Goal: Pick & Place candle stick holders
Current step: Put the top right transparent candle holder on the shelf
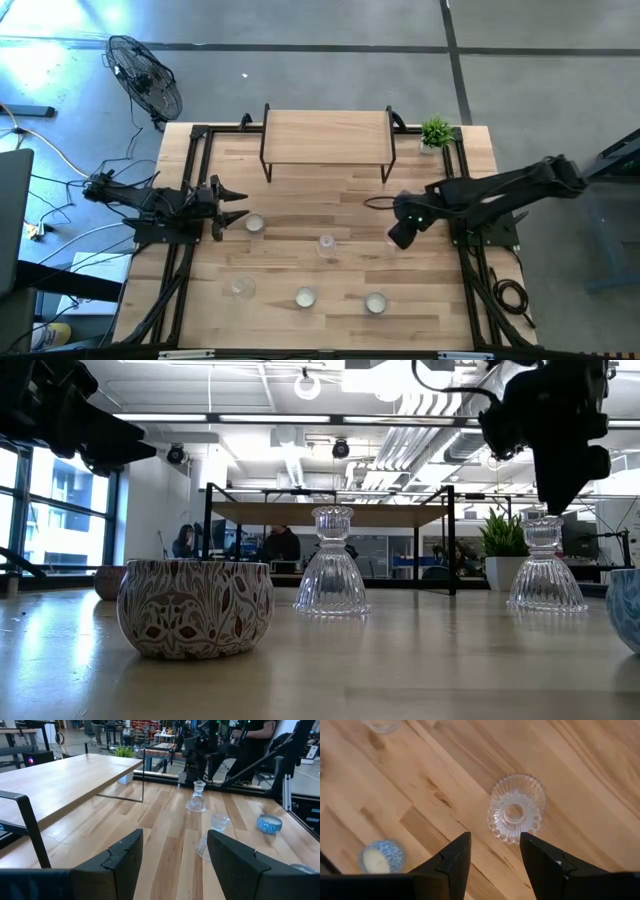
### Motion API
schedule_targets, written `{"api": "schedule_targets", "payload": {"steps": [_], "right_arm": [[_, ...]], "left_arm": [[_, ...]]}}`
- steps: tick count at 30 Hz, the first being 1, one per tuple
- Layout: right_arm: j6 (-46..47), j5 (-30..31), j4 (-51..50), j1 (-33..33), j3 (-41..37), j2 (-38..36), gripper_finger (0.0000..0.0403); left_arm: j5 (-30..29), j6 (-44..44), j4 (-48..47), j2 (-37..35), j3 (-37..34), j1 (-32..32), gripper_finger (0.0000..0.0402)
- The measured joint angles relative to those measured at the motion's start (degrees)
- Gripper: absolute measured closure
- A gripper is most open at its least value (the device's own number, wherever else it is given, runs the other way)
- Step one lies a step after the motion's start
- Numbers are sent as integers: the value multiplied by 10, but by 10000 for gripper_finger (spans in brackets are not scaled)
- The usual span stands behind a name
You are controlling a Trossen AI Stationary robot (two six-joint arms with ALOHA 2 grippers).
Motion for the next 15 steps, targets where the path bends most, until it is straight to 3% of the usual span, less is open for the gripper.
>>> {"api": "schedule_targets", "payload": {"steps": [8, 15], "right_arm": [[2, 20, 1, -16, 0, 19, 237], [1, -67, 1, -50, 0, 14, 237]], "left_arm": [[2, 0, 0, 0, 0, 0, 183], [2, 0, 0, 0, -1, 0, 183]]}}
